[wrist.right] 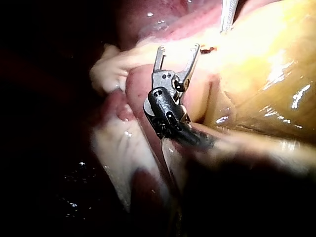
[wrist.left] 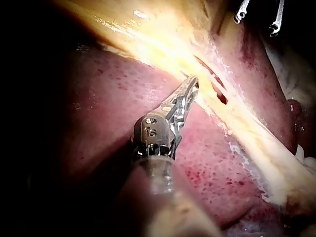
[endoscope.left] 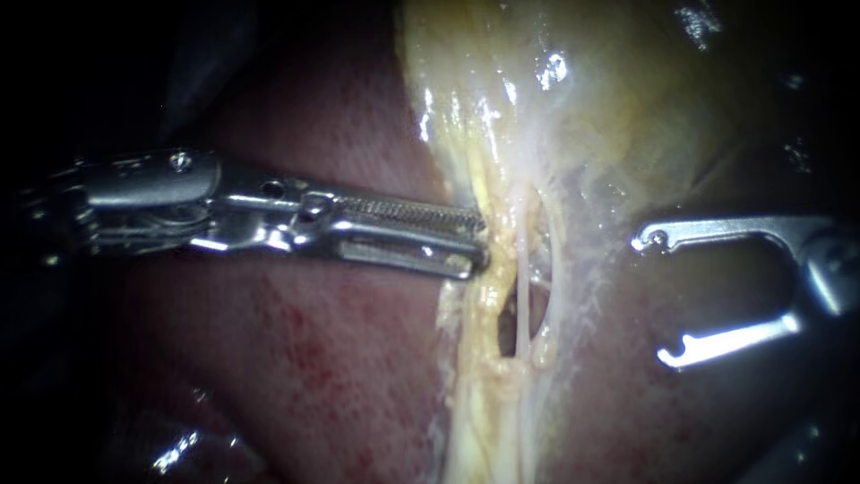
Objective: Grabbing gallbladder
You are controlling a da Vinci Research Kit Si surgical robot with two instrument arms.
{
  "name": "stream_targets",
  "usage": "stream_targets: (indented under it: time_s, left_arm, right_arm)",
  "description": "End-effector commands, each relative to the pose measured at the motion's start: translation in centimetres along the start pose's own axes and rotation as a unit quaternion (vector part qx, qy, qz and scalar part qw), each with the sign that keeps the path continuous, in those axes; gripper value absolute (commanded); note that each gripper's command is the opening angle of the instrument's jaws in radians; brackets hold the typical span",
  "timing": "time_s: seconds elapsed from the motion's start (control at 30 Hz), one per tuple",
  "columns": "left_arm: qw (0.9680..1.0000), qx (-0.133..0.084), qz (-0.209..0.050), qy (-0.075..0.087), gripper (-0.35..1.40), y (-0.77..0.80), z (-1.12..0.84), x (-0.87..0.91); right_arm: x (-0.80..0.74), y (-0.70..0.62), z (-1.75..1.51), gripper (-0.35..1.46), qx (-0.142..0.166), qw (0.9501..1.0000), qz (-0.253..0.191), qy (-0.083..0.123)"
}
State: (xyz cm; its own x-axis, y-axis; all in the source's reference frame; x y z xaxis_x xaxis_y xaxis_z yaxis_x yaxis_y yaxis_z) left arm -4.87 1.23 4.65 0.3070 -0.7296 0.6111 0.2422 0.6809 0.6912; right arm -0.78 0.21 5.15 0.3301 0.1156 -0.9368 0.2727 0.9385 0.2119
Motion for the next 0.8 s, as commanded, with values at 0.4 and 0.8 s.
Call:
stream_targets:
  time_s: [0.4, 0.8]
  left_arm:
    - [0.9999, -0.003, -0.009, -0.002, -0.35, -0.03, -0.1, 0.01]
    - [0.9999, -0.002, -0.011, -0.002, -0.35, -0.05, -0.19, -0.01]
  right_arm:
    - [0.01, 0.01, 0.01, 0.58, 0.0, 1.0, 0.0, 0.0]
    - [0.02, -0.01, 0.03, 0.58, 0.0, 1.0, 0.0, 0.0]
